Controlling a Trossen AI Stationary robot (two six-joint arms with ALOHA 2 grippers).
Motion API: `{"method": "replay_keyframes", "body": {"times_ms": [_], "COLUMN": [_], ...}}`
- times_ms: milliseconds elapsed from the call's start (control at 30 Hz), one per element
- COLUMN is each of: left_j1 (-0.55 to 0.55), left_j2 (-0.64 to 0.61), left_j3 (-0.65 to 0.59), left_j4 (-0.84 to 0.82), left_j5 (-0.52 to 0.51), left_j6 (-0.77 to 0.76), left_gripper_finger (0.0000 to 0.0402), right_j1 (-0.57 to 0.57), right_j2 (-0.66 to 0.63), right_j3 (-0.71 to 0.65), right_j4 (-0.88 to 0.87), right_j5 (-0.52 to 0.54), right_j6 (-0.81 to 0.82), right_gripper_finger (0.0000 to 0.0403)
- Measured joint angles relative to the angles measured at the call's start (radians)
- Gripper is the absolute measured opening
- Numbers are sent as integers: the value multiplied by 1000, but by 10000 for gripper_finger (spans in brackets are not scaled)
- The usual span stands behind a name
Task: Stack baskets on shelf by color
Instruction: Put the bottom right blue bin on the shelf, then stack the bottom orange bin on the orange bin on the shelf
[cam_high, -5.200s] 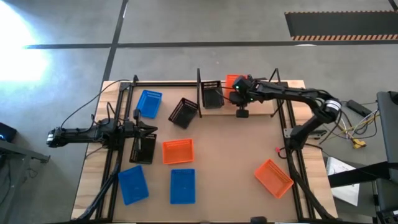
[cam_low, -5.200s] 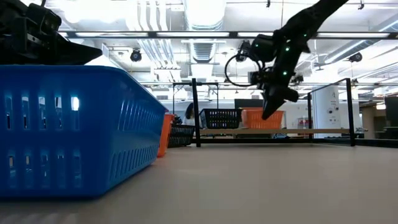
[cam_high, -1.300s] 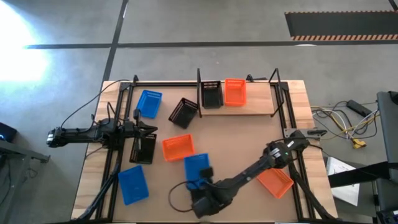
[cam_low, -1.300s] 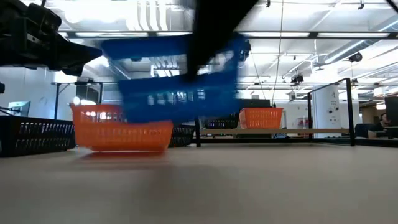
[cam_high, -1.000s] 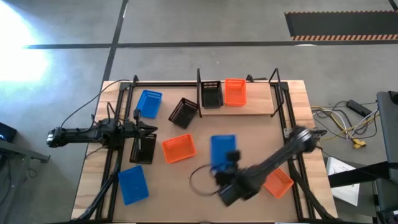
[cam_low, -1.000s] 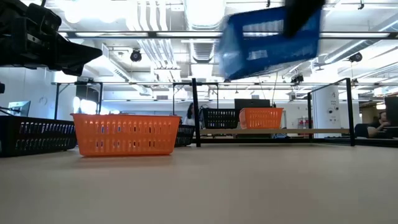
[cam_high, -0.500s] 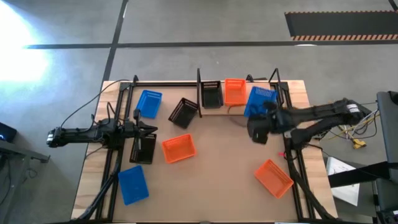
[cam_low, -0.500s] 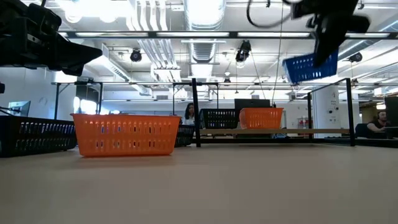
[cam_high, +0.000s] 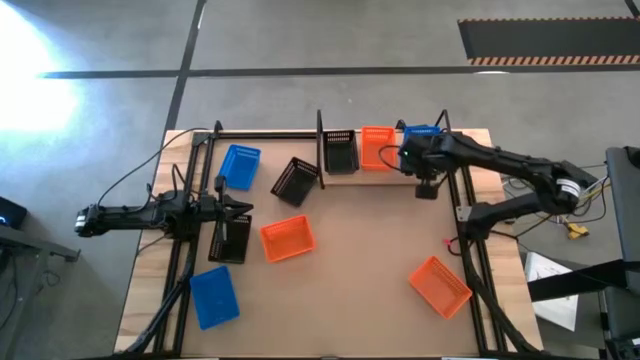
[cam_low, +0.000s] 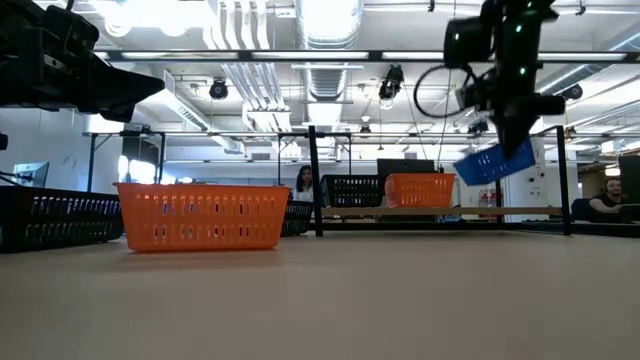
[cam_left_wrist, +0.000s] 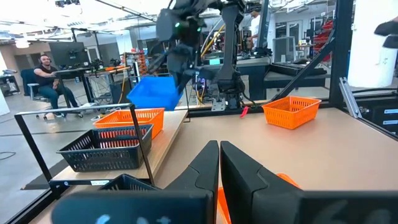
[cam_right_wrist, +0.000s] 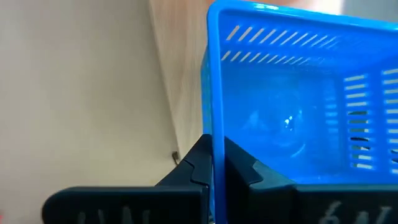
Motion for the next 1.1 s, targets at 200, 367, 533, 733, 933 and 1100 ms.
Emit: {"method": "replay_keyframes", "body": {"times_ms": [200,367,533,733,933,1100], "left_j1": [0,0,0,0,0,0], "left_j2": [0,0,0,0,0,0], "left_j3": [0,0,0,0,0,0], "left_j4": [0,0,0,0,0,0], "left_j5": [0,0,0,0,0,0], "left_j6": [0,0,0,0,0,0], "left_gripper_finger": [0,0,0,0,0,0], "right_j1": [-79,-114,-138,-153,-152,-140], "right_j2": [64,100,113,112,111,103], "right_j3": [-27,-34,-48,-54,-47,6], "right_j4": [72,115,126,129,128,104], "right_j5": [-13,-56,-34,20,32,34], "right_j6": [-137,-177,-192,-191,-191,-83], "right_gripper_finger": [8,9,9,34,100,130]}}
